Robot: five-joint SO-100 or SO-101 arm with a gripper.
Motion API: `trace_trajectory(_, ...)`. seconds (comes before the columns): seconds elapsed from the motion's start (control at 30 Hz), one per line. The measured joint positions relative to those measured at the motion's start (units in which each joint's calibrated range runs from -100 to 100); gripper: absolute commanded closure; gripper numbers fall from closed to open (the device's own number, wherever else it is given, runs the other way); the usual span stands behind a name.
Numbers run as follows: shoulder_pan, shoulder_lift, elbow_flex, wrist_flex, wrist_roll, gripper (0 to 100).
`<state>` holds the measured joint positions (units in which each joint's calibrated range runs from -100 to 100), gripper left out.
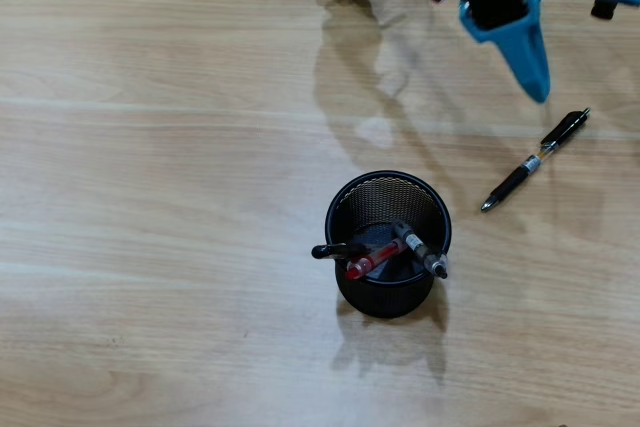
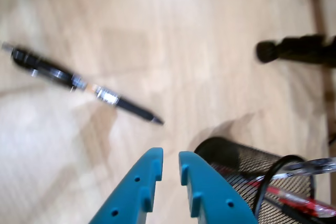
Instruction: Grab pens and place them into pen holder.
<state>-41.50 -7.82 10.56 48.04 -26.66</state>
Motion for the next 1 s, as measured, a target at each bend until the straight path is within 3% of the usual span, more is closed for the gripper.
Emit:
trace_trajectory(0.1,-0.86,2.46,-4.79,7.16,2.55,96)
trace_trajectory(0.23,-4.67,7.31,-13.66,17.78,9.99,96)
trace_trajectory(0.67,-10.29,26.08,-25.73,19.42,18.26,96)
trace_trajectory(0.87,-10.67,31.18,-29.9,19.42,18.67,75)
trace_trajectory(1.0,-12.67,33.73,-29.99,19.42,18.67,73)
